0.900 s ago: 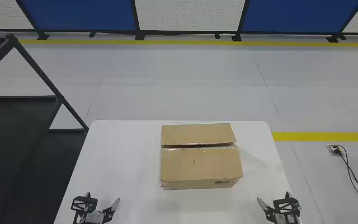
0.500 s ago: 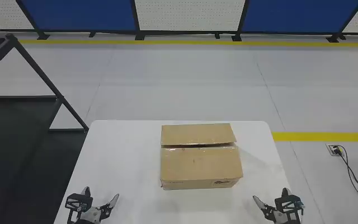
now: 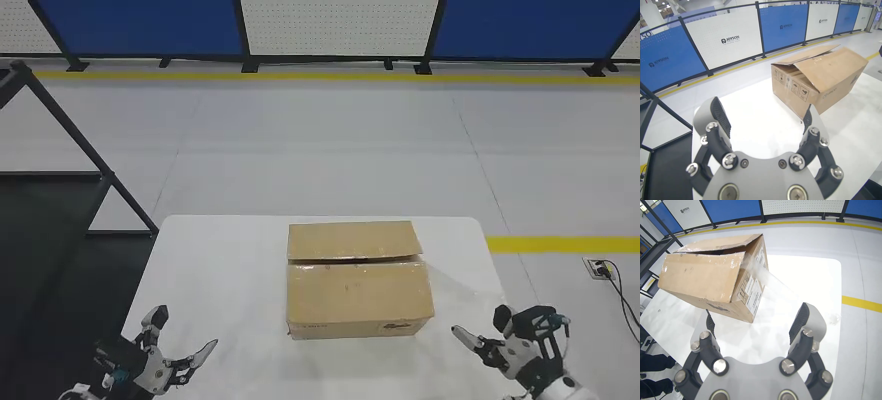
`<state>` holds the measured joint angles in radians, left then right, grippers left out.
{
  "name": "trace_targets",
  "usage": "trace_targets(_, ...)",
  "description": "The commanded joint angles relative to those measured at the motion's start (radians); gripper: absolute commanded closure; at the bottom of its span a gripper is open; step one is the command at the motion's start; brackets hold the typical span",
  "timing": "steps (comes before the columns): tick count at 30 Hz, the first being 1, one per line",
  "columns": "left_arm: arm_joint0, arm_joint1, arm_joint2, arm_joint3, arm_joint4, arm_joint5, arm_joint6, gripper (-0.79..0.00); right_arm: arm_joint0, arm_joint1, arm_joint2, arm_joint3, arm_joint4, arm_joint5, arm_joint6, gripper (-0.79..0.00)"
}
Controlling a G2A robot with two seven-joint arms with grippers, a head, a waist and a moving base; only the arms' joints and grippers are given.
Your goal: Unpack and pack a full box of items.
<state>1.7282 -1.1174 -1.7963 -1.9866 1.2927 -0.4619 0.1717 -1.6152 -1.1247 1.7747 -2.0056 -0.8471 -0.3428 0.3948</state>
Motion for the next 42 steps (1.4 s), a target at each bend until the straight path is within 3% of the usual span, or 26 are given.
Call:
trace_targets(1,0.0,0.0,0.0,0.0,0.0,0.0,0.0,-0.785,0.0,0.0,0.0,0.0,0.0,0.0,-0.007,-0.785)
trace_targets(7,-0.008,-0.001,0.017,0.02,-0.059,-0.024,-0.028,-0.785,0.005,-0.001,-0.022,0.003,0.041,-0.028,-0.003,-0.785)
trace_targets(15,-0.228,0.008,0.071,0.141,-0.351,-0.141,-0.301,-0.785,0.236,0.009,-0.1,0.136,0.413,-0.086,0.256,-0.785)
trace_targets(22,-0.452,0.019,0.154,0.271,-0.675,-0.167,-0.627,-0.785,0.432,0.017,-0.122,0.291,0.759,0.049,0.464,-0.785)
trace_targets(24,-0.499,0.024,0.172,0.285,-0.722,-0.155,-0.728,-0.785,0.464,0.021,-0.124,0.296,0.743,0.044,0.493,-0.785)
trace_targets(35,-0.498,0.024,0.172,0.284,-0.721,-0.151,-0.725,-0.785,0.455,0.02,-0.141,0.299,0.742,0.041,0.469,-0.785)
trace_targets(38,-0.513,0.023,0.198,0.281,-0.706,-0.128,-0.721,-0.785,0.492,0.018,-0.177,0.351,0.769,0.018,0.463,-0.785)
trace_targets(42,-0.565,0.025,0.243,0.315,-0.783,-0.132,-0.798,-0.785,0.56,0.02,-0.207,0.45,0.788,-0.032,0.496,-0.785)
